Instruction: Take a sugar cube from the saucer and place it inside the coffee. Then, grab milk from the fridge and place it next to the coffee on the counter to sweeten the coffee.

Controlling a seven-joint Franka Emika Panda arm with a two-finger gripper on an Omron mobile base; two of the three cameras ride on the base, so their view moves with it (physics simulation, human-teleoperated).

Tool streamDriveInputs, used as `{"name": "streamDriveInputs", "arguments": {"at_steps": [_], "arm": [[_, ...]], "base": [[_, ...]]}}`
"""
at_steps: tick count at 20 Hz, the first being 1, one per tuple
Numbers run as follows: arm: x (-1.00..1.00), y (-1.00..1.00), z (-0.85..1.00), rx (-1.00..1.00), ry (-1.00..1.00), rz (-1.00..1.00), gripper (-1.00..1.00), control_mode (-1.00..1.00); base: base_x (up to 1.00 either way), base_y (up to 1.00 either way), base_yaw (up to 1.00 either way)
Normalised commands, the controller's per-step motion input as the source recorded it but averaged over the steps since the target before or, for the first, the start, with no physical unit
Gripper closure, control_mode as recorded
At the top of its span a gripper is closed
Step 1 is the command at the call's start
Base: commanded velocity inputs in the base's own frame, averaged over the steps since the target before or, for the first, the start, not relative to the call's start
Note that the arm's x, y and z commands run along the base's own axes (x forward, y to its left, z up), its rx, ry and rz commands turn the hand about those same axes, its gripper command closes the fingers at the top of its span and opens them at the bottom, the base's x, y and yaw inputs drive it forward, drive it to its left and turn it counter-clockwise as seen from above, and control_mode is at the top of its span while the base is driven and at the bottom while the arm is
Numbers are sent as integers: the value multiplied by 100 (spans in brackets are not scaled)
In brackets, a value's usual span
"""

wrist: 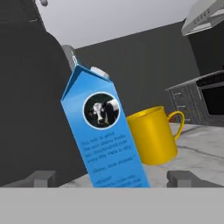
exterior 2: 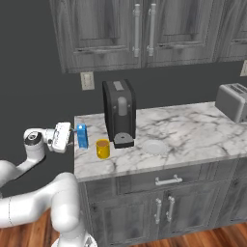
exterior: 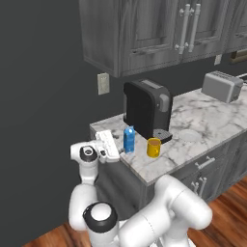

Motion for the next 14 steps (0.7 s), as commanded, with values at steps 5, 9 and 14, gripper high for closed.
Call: {"name": "streamDriveInputs", "arguments": {"at_steps": [5, 9, 14], "arm": [[-56, 52, 31, 0, -2, -3, -100, -100], [-100, 7, 75, 0, -19, -5, -100, -100], [-100, -9, 91, 0, -24, -5, -100, -100]], "base": [[0, 0, 0], [0, 0, 0], [0, 0, 0]]}}
